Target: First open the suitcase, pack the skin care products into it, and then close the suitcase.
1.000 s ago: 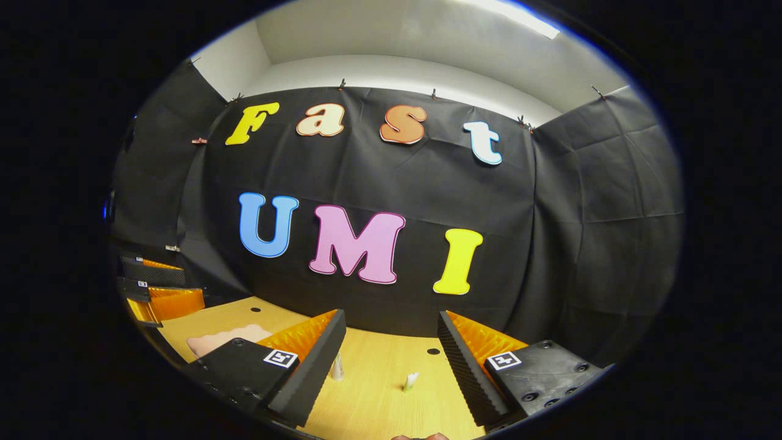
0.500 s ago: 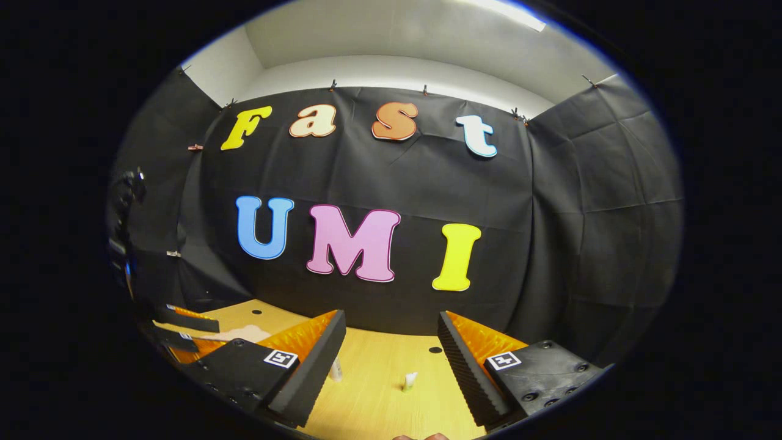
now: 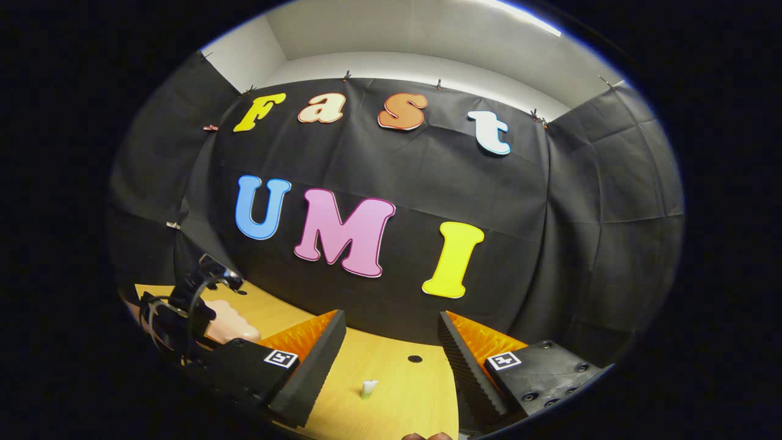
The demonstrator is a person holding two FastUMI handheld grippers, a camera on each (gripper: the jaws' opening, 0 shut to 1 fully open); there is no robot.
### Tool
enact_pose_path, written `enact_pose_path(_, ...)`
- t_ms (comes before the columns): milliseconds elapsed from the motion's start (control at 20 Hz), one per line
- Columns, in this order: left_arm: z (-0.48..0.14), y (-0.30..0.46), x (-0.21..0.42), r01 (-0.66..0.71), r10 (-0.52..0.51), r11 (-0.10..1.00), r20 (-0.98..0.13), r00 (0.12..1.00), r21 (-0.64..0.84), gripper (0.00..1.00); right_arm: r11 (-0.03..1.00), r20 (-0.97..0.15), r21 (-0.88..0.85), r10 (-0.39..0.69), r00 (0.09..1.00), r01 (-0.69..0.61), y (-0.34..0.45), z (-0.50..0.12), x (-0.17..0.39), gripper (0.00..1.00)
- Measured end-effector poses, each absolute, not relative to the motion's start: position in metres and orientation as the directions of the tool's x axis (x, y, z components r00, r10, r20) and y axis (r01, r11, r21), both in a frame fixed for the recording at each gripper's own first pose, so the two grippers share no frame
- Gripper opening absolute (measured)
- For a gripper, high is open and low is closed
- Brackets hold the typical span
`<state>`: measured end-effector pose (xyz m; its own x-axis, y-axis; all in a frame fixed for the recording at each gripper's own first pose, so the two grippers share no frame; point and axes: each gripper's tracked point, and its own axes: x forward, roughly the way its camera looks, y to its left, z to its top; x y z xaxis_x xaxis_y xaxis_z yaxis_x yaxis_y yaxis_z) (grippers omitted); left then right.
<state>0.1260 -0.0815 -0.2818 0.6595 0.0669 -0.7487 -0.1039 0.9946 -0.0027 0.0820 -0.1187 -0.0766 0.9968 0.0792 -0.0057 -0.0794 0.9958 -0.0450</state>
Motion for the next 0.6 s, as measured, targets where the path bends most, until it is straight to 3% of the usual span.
enact_pose_path(200,-0.337,-0.061,0.136,-0.219,0.151,0.975,-0.858,0.491,0.047,0.95,0.998,-0.051,-0.022,0.05,0.997,-0.052,-0.158,-0.101,0.105,0.96)
enact_pose_path(300,-0.358,-0.061,0.129,-0.264,0.141,0.964,-0.9,0.412,0.03,0.93,0.999,-0.072,-0.017,0.032,0.997,-0.033,-0.171,-0.112,0.112,0.96)
enact_pose_path(450,-0.359,-0.05,0.131,-0.279,0.173,0.958,-0.904,0.391,0.063,0.87,1.0,-0.094,0.004,0.025,0.995,-0.025,-0.179,-0.121,0.119,0.96)
enact_pose_path(500,-0.357,-0.059,0.137,-0.246,0.117,0.969,-0.903,0.414,0.013,0.66,1.0,-0.096,0.012,0.028,0.995,-0.027,-0.178,-0.123,0.121,0.96)
enact_pose_path(600,-0.344,-0.062,0.14,-0.167,0.138,0.983,-0.896,0.423,0.073,0.2,0.999,-0.093,0.019,0.034,0.995,-0.033,-0.176,-0.123,0.124,0.94)
